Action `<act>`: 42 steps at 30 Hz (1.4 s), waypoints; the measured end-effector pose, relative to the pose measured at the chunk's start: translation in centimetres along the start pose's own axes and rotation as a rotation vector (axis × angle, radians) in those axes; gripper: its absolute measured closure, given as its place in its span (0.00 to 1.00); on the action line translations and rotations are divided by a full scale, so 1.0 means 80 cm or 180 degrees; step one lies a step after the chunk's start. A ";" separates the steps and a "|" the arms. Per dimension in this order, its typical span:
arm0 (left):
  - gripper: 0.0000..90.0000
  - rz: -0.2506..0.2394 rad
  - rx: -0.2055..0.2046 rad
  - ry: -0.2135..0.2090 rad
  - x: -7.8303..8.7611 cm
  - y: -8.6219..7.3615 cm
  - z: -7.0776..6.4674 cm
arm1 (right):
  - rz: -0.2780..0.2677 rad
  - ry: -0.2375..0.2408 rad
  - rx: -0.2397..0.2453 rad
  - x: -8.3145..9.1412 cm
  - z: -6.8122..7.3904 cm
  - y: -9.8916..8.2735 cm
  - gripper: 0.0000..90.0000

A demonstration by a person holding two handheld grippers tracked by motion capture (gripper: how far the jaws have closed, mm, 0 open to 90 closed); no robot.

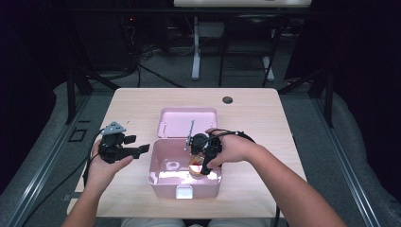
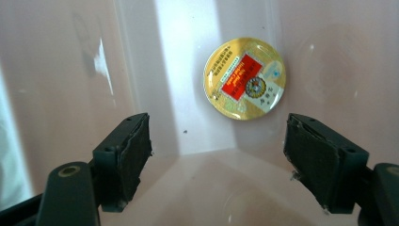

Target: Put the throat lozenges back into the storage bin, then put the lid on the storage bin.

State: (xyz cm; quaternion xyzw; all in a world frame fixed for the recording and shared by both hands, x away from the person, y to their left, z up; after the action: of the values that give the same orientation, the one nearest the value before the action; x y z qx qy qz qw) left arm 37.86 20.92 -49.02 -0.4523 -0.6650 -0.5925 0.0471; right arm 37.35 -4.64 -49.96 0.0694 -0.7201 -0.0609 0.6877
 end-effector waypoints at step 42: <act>0.36 0.0079 -0.0175 -0.0135 -0.001 -0.002 -0.024 | -0.0503 -0.0543 -0.1666 0.036 -0.078 -0.051 0.51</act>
State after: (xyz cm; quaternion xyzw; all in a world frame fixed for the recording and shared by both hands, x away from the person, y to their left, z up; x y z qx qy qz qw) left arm 36.85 19.30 -48.60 -0.4740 -0.6436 -0.6002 0.0278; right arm 43.52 -9.12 -47.59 -0.0599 -0.7275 -0.3038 0.6123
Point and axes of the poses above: each handheld gripper's, and its own axes: x roughly backward along the jaws, y roughly out of its top, z roughly to its left, the point moved 5 cm from there along -x, roughly forward along the jaws, and after that the axes turned 12 degrees about x, right-handed, at the moved point
